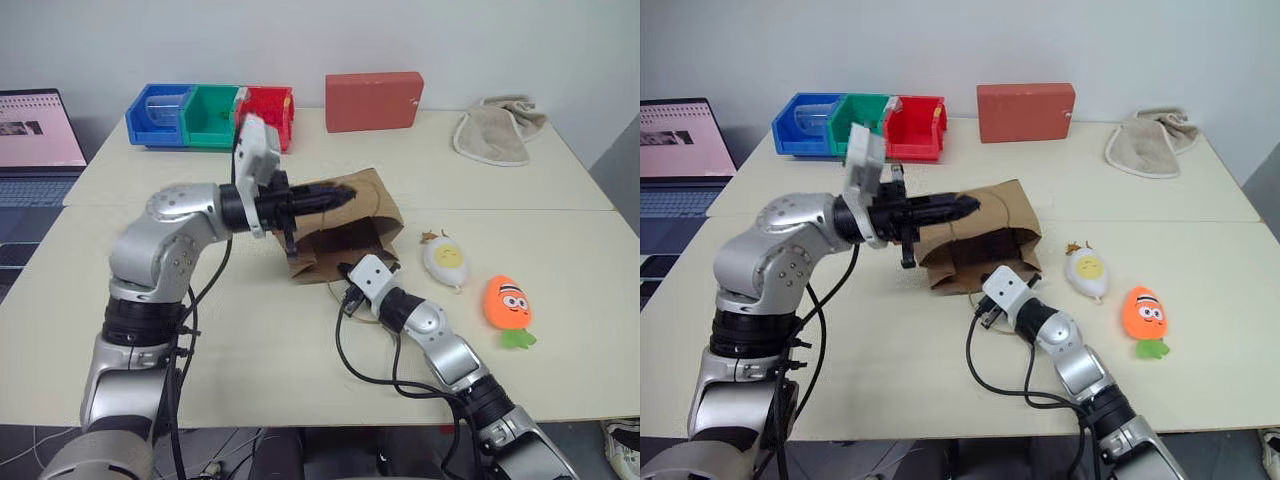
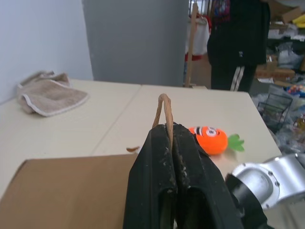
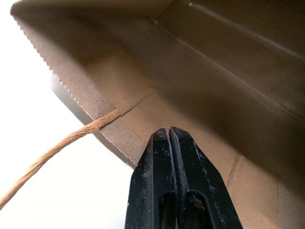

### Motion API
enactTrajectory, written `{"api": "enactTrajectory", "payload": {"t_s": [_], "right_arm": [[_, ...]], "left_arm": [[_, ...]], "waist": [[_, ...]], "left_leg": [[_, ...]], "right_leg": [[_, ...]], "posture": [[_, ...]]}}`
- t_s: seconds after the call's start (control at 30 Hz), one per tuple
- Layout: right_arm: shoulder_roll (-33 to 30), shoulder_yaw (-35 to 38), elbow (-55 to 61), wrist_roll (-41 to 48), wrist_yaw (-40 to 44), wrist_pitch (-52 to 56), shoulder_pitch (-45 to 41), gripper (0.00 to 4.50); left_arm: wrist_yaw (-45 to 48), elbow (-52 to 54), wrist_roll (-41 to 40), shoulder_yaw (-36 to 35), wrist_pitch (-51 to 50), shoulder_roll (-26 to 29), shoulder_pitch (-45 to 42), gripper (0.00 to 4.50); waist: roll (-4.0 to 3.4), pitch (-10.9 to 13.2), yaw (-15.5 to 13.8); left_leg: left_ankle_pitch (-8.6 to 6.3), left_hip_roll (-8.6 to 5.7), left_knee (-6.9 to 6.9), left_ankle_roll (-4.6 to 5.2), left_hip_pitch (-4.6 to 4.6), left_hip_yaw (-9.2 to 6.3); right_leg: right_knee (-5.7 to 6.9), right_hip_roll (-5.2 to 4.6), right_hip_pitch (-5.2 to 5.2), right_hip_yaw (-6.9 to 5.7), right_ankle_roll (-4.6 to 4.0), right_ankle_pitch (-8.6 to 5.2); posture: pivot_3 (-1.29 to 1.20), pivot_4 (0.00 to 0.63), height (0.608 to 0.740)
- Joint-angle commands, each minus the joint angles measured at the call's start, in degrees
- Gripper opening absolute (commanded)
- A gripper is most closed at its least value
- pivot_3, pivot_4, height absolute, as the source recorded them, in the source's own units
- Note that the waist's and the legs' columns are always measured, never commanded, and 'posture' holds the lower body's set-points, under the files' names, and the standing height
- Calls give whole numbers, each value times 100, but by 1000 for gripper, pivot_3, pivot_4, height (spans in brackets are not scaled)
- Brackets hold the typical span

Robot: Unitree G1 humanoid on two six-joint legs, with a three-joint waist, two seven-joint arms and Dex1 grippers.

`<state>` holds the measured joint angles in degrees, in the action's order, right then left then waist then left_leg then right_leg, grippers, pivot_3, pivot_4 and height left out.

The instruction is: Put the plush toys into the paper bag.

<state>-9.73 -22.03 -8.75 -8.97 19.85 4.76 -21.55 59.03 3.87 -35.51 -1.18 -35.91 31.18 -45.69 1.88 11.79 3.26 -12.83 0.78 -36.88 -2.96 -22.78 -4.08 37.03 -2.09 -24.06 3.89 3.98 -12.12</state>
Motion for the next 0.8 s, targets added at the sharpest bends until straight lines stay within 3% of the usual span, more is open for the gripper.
{"api": "enactTrajectory", "payload": {"t_s": [0.03, 0.4, 0.8], "right_arm": [[83, -31, -68, 11, 197, 371, -3, 48], [243, -10, 19, 49, 428, 715, 70, 48], [243, 274, 244, 270, 561, 1031, -271, 48]], "left_arm": [[-155, -314, 26, -393, 305, 69, -792, 0], [101, -1159, 597, -338, 1270, 220, -1791, 0], [489, -604, 615, -101, 1118, 276, -868, 0]], "waist": [[4, -3, 0], [7, -13, 16], [7, -13, 18]], "left_leg": [[0, 0, -1, 0, -1, -2], [0, 2, 7, 0, 3, -5], [0, 3, 5, 0, 0, -6]], "right_leg": [[0, 2, 0, -1, 0, 0], [-1, 8, 1, 0, 0, 1], [1, 8, 0, 0, 0, 1]], "posture": [[0, 150, 740], [0, 150, 740], [0, 150, 740]]}}
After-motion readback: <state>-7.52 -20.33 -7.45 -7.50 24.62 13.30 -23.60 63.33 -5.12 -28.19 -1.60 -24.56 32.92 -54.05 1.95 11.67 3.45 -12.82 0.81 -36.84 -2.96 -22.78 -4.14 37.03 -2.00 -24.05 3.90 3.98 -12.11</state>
